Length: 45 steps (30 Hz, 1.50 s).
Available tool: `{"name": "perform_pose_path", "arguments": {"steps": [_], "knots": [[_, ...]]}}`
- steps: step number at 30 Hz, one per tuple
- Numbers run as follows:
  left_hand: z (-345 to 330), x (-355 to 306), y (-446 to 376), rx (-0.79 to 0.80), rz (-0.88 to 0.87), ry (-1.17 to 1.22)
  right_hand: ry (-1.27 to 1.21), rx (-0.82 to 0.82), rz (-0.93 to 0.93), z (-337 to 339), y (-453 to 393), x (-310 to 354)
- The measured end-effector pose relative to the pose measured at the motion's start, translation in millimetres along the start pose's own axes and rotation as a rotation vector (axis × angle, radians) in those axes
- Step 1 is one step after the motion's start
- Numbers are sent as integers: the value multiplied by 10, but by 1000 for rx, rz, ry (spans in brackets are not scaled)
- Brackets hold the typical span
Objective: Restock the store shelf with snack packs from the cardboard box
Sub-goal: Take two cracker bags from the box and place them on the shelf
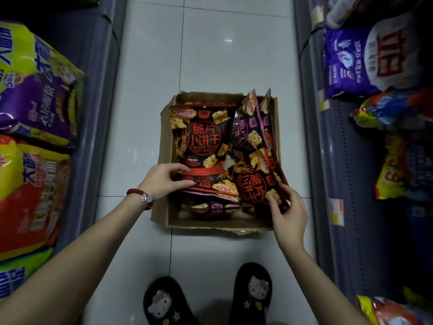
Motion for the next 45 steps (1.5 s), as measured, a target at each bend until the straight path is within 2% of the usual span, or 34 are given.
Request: {"name": "perform_pose_path", "arguments": {"steps": [7, 12, 15, 21, 25, 27, 29, 32, 41, 45], "knots": [[-87, -57, -85, 47, -153, -92, 0, -31, 152, -95, 9, 22], [-148, -56, -95, 49, -247, -79, -12, -50, 329, -137, 80, 53], [-207, -37, -66, 36, -299, -52, -55, -69, 360, -85, 61, -1], [-179, -29, -48, -98, -343, 52, -160, 174, 273, -276, 33, -192], [-165, 9, -74, -129, -318, 106, -277, 252, 183, -420, 60, -386], [-151, 28, -113, -132, -294, 155, -425, 217, 104, -440, 32, -464], [-138, 45, -177, -134, -254, 229, -580, 112, 2, -396, -29, -562], [-136, 77, -252, -149, -174, 379, -678, 9, -72, -352, -113, -663], [-118, 76, -244, -236, -149, 548, -779, -120, -59, -382, -200, -548], [-48, 55, -253, -302, -157, 579, -767, -130, -39, -398, -291, -470]]}}
Point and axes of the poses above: each hand's wrist, its own y-axis away from the middle knuckle, its own z-axis out of the back of the hand, x = y × z, the point moved 9 cm from there along -y, towards the middle knuckle, and after that the axes turned 12 degrees about -y, right-handed, at the moved point
